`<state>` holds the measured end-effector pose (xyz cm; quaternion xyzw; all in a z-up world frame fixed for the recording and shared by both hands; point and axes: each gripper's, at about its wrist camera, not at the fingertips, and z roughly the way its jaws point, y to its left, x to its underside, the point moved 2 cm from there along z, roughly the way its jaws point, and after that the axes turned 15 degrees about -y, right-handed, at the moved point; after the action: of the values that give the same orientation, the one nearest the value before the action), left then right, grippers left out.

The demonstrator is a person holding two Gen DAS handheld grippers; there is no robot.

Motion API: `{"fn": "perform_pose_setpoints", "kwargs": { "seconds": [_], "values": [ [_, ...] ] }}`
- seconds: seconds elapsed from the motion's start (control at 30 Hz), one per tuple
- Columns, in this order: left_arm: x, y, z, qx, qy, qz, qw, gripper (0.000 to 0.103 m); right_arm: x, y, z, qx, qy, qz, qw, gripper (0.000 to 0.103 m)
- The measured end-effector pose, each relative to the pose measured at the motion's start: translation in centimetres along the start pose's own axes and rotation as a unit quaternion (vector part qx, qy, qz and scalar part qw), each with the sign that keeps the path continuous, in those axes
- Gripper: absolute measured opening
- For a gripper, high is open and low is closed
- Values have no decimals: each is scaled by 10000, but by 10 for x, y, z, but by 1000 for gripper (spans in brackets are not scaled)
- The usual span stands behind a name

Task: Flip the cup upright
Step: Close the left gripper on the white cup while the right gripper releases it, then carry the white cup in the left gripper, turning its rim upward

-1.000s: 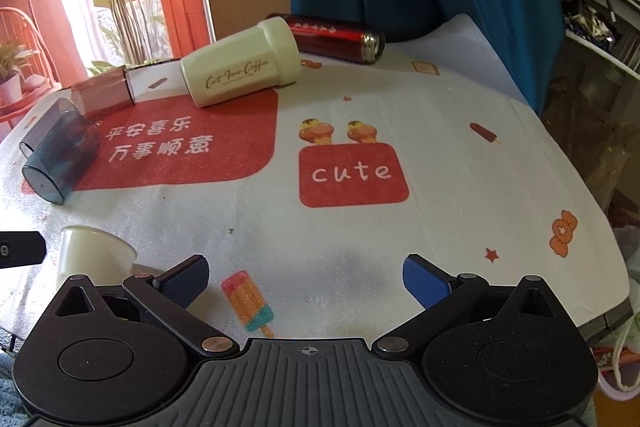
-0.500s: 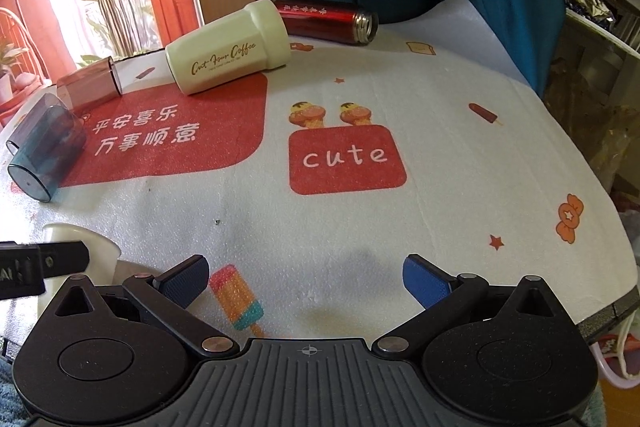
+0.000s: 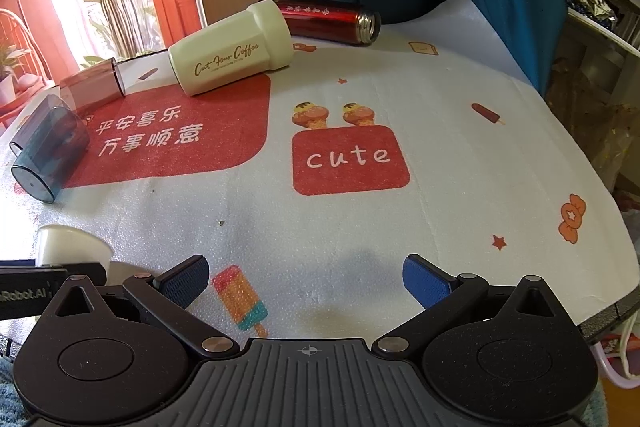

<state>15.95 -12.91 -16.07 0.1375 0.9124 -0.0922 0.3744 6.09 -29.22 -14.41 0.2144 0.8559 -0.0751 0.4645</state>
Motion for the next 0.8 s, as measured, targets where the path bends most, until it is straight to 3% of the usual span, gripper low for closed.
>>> {"fn": "perform_pose_setpoints", "kwargs": {
  "seconds": [0.8],
  "values": [
    [-6, 19, -22, -262, -574, 16, 9980, 61, -1, 8, -3, -89, -40, -21, 10000, 103]
  ]
}}
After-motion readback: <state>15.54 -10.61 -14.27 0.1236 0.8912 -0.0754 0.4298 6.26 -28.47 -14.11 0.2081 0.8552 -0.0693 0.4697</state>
